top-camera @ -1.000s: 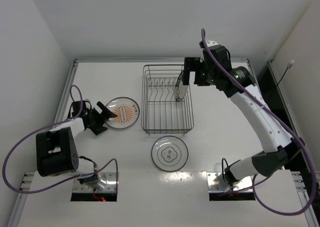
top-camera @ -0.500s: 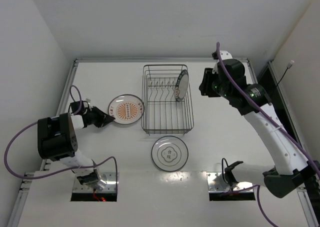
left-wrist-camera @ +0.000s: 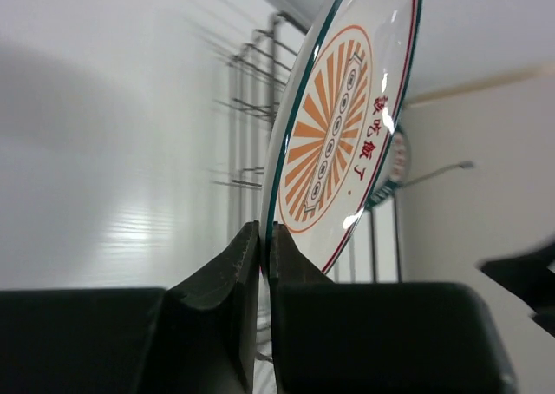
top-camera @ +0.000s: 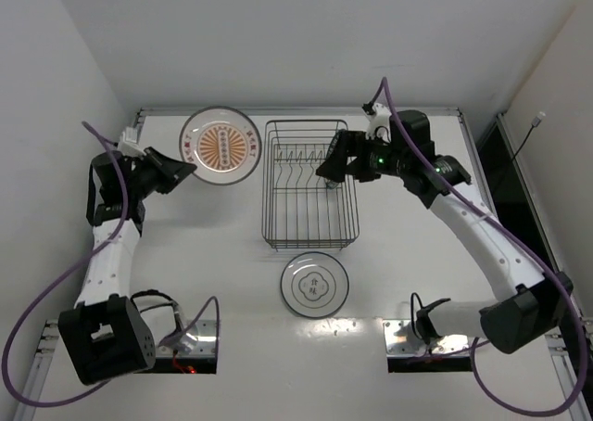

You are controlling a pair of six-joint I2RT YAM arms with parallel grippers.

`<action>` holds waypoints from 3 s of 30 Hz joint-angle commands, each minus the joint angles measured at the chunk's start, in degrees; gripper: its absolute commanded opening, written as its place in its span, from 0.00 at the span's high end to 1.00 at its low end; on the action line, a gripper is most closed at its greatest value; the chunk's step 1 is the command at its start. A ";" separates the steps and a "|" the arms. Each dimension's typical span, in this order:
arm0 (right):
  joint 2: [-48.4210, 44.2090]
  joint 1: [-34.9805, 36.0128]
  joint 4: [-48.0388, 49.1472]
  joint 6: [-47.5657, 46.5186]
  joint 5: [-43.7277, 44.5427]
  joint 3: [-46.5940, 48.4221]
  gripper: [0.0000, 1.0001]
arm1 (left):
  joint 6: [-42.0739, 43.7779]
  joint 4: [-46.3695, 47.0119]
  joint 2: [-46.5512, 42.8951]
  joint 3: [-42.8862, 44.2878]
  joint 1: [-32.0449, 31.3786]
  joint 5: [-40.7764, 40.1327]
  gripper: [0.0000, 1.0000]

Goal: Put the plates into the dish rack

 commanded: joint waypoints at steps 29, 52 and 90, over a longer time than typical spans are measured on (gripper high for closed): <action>6.78 -4.37 4.86 7.11 9.92 4.96 1.00 | 7.40 -19.09 -0.34 10.57 -27.36 -8.45 0.01; 34.28 3.36 -20.96 -3.28 52.44 33.81 1.00 | 12.25 -31.78 -1.47 14.19 -27.36 -21.68 0.01; -16.64 5.47 -15.77 4.27 21.60 -6.69 0.21 | -16.24 1.72 -21.42 -33.62 -30.87 5.49 0.01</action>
